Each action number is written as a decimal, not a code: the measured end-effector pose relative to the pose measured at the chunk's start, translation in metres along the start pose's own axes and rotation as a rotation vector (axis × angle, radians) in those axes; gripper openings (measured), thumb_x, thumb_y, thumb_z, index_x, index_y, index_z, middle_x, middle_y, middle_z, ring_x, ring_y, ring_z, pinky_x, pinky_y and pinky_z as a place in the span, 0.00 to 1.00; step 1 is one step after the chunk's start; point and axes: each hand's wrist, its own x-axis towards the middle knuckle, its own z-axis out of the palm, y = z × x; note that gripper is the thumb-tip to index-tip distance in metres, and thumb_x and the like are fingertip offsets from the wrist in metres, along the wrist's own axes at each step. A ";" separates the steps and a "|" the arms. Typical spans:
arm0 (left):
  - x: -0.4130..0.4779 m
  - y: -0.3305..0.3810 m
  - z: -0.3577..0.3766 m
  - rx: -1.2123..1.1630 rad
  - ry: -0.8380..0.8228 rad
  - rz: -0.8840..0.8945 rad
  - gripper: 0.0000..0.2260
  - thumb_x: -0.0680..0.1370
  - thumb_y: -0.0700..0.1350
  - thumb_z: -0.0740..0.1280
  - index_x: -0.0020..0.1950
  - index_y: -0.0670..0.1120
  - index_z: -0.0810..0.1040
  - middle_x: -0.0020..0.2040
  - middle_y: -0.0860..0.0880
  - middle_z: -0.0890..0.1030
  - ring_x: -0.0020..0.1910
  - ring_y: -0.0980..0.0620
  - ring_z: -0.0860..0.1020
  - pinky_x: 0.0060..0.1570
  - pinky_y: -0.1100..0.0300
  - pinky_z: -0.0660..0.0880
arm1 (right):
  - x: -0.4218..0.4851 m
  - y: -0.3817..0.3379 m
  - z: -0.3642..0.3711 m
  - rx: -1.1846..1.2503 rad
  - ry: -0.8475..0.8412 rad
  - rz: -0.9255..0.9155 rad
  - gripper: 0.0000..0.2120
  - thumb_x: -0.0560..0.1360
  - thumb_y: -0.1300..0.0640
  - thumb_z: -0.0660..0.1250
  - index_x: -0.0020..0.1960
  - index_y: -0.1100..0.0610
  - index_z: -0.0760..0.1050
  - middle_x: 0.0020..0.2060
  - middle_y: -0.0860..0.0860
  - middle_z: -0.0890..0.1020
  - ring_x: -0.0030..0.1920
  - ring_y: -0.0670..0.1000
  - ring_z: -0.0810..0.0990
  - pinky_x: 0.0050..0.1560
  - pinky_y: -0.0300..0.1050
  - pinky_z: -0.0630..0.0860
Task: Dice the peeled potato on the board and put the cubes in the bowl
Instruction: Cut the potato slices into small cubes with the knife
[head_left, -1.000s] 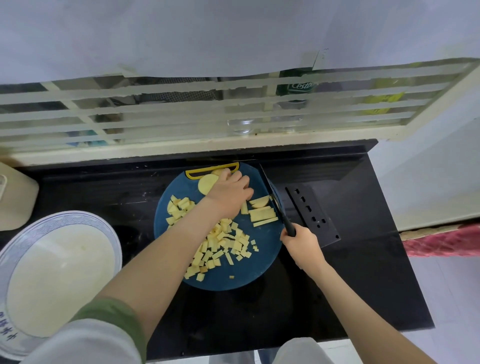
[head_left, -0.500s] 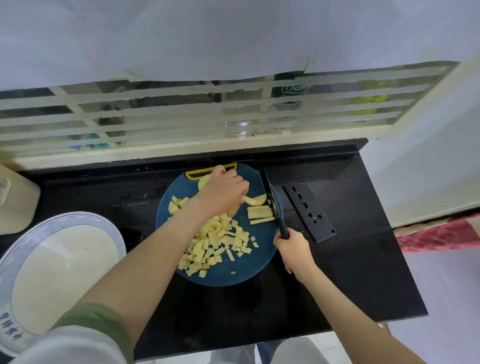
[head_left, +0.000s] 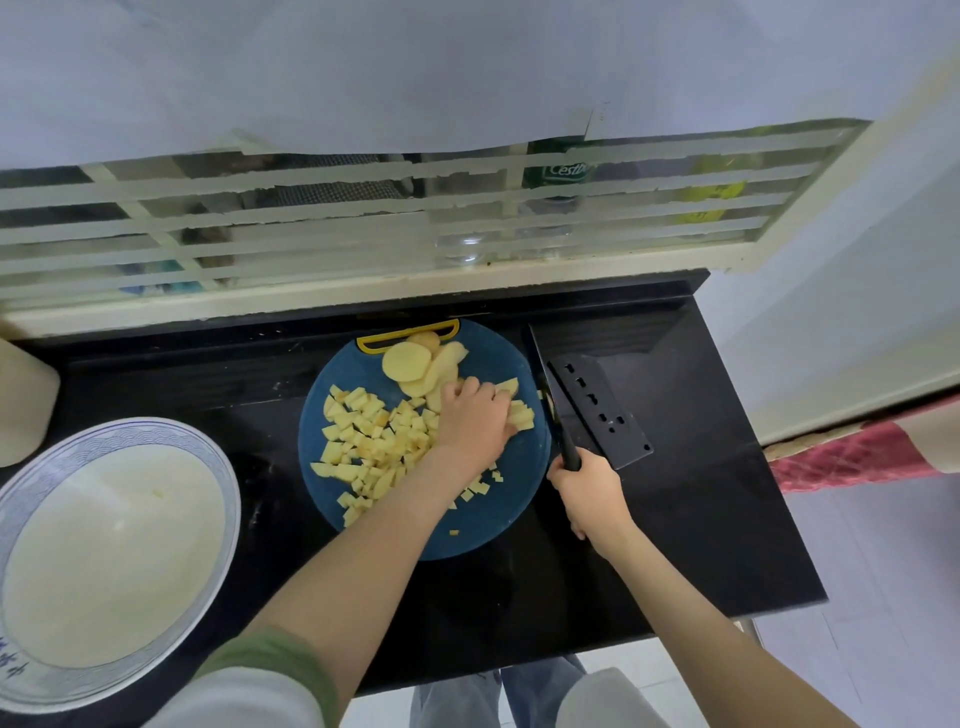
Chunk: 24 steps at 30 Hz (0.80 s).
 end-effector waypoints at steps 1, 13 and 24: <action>0.000 -0.001 0.000 0.001 0.013 -0.014 0.17 0.79 0.56 0.61 0.62 0.47 0.72 0.60 0.50 0.74 0.61 0.48 0.67 0.58 0.52 0.58 | -0.001 0.000 0.001 -0.006 -0.007 0.003 0.07 0.79 0.58 0.60 0.43 0.55 0.73 0.34 0.52 0.74 0.26 0.49 0.69 0.21 0.39 0.66; 0.004 -0.009 0.003 -0.078 0.012 -0.063 0.24 0.76 0.59 0.63 0.68 0.50 0.68 0.65 0.51 0.72 0.65 0.50 0.67 0.61 0.51 0.55 | -0.006 -0.005 0.017 -0.023 -0.011 -0.033 0.06 0.80 0.59 0.59 0.49 0.59 0.74 0.33 0.53 0.73 0.29 0.48 0.68 0.30 0.44 0.68; 0.015 -0.015 0.002 -0.121 -0.041 -0.002 0.26 0.74 0.58 0.65 0.69 0.49 0.68 0.63 0.50 0.70 0.65 0.49 0.65 0.63 0.50 0.57 | -0.004 -0.006 0.019 -0.072 0.005 -0.034 0.07 0.80 0.59 0.59 0.49 0.60 0.74 0.34 0.53 0.74 0.30 0.48 0.69 0.30 0.44 0.69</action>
